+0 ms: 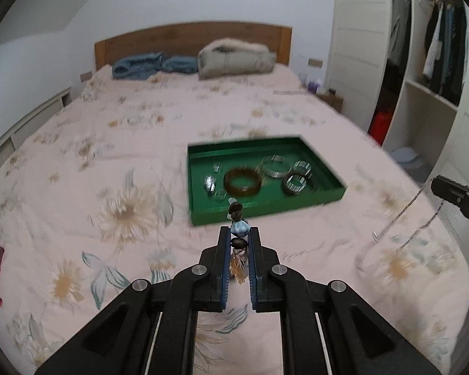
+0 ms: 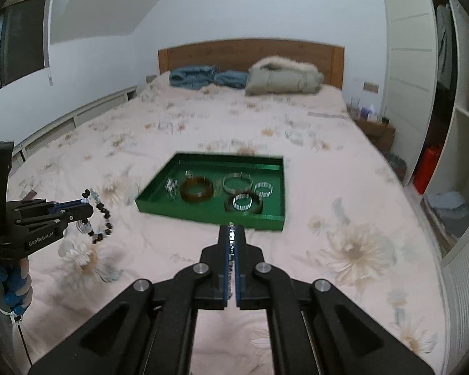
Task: Organize jewelry
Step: 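Carry the beaded bracelet and silver chain into the green tray and release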
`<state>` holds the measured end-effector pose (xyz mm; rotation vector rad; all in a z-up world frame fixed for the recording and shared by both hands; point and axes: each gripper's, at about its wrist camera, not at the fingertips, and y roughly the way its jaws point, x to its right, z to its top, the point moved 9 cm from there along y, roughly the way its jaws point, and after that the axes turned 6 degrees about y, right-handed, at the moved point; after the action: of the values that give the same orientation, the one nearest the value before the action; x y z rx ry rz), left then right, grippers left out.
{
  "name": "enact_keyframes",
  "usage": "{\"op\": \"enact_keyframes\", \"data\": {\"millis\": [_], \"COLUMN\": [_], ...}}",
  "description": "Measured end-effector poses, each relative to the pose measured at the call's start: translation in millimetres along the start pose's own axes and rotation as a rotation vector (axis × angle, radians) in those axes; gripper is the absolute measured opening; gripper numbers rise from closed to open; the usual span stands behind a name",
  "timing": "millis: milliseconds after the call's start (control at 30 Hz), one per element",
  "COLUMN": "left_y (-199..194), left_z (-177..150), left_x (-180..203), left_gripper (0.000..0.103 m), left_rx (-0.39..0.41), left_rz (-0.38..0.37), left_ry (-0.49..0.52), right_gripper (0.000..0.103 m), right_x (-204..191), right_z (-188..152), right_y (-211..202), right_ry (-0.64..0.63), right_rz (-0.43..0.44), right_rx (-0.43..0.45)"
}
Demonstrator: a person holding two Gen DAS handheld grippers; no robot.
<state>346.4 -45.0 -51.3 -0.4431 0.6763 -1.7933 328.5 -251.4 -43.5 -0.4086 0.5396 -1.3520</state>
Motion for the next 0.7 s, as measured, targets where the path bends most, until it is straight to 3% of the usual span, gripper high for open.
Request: {"op": "enact_keyframes", "data": {"millis": [400, 567, 700], "left_y": [-76.1, -75.8, -44.2], "left_z": [106.4, 147.6, 157.7], "left_x": [8.5, 4.9, -3.5], "left_gripper": [0.010, 0.010, 0.010], "left_rx": [0.144, 0.166, 0.147], "left_rz": [-0.040, -0.016, -0.002], "left_ry": [0.010, 0.030, 0.037], "right_gripper": [0.002, 0.002, 0.002], "right_x": [-14.8, -24.6, -28.9], "right_z": [87.0, 133.4, 152.6], "right_y": [-79.8, -74.9, -43.6], "right_ry": [-0.039, -0.052, -0.059], "right_rz": [-0.038, -0.047, -0.055], "right_rx": [0.143, 0.173, 0.174]}}
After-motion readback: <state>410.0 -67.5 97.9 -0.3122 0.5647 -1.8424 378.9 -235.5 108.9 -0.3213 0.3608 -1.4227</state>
